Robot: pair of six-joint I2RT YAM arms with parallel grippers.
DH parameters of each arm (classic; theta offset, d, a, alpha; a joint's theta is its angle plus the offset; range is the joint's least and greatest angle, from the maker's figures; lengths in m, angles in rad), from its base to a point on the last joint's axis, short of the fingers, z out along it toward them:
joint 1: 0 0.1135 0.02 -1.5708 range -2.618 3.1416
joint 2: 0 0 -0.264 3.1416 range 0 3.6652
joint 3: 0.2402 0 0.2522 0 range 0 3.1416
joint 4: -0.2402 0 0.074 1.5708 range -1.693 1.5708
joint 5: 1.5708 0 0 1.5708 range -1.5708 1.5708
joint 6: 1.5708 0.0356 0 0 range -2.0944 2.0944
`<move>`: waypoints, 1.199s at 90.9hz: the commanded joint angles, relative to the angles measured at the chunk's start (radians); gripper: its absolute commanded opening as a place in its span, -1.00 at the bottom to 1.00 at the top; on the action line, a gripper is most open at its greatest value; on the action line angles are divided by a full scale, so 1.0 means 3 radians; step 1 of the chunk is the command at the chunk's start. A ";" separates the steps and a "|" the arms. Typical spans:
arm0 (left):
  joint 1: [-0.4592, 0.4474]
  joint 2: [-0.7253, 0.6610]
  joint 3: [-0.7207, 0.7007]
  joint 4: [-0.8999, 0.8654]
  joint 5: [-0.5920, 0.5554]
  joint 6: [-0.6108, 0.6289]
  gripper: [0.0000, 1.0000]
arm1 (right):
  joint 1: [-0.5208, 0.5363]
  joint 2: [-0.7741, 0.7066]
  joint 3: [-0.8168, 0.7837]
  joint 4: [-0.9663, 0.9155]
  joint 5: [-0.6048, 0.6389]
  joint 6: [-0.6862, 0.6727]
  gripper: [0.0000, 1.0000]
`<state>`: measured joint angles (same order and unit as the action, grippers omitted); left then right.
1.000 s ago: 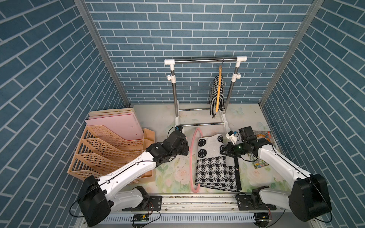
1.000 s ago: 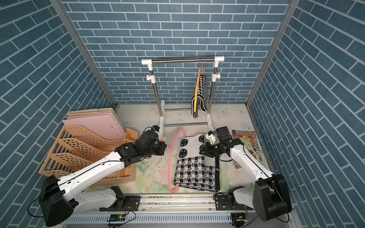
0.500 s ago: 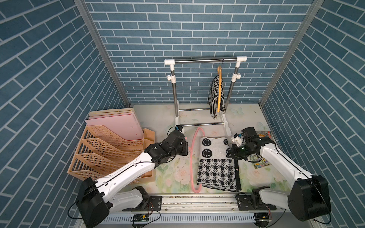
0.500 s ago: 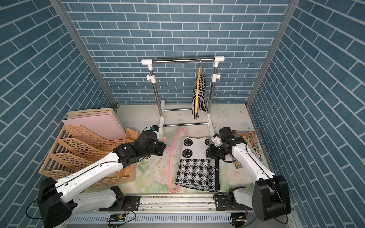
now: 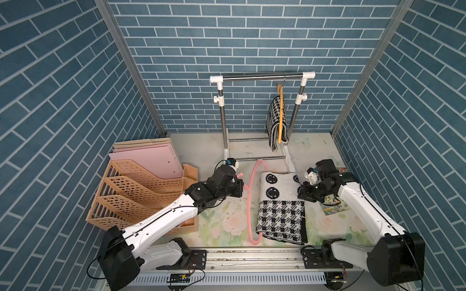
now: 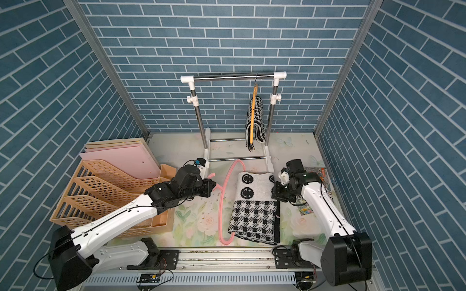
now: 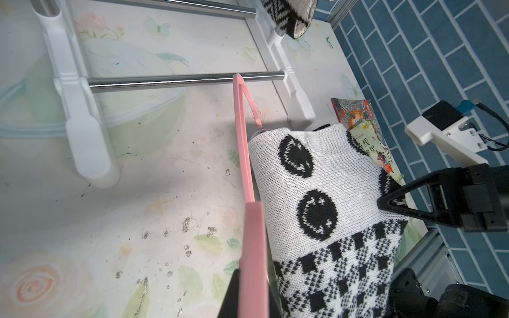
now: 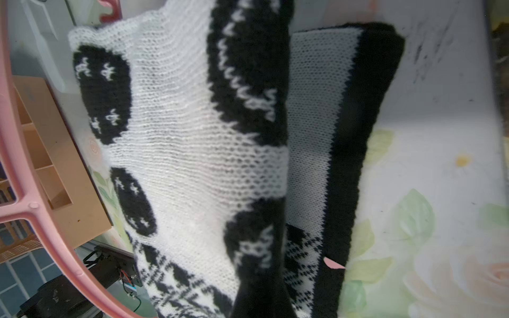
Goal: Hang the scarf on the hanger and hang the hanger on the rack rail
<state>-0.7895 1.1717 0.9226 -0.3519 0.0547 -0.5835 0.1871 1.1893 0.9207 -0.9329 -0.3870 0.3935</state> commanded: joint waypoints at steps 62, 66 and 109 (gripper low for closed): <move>0.0100 0.0257 -0.0234 0.0365 -0.0040 0.0289 -1.00 | -0.0102 0.0430 -0.0369 0.0341 0.0698 0.0045 -0.12; 0.0099 0.0242 -0.0195 0.0327 -0.0026 0.0282 -1.00 | -0.0100 0.0413 -0.0324 0.0349 0.0712 0.0041 0.03; 0.0100 0.0090 0.0589 -0.0486 -0.0047 0.0245 -1.00 | -0.0095 -0.0131 0.0437 0.0248 0.0018 0.0089 0.27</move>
<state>-0.7704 1.2278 1.0252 -0.3981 0.0689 -0.5236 0.1608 1.1709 1.0344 -0.8482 -0.2798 0.4038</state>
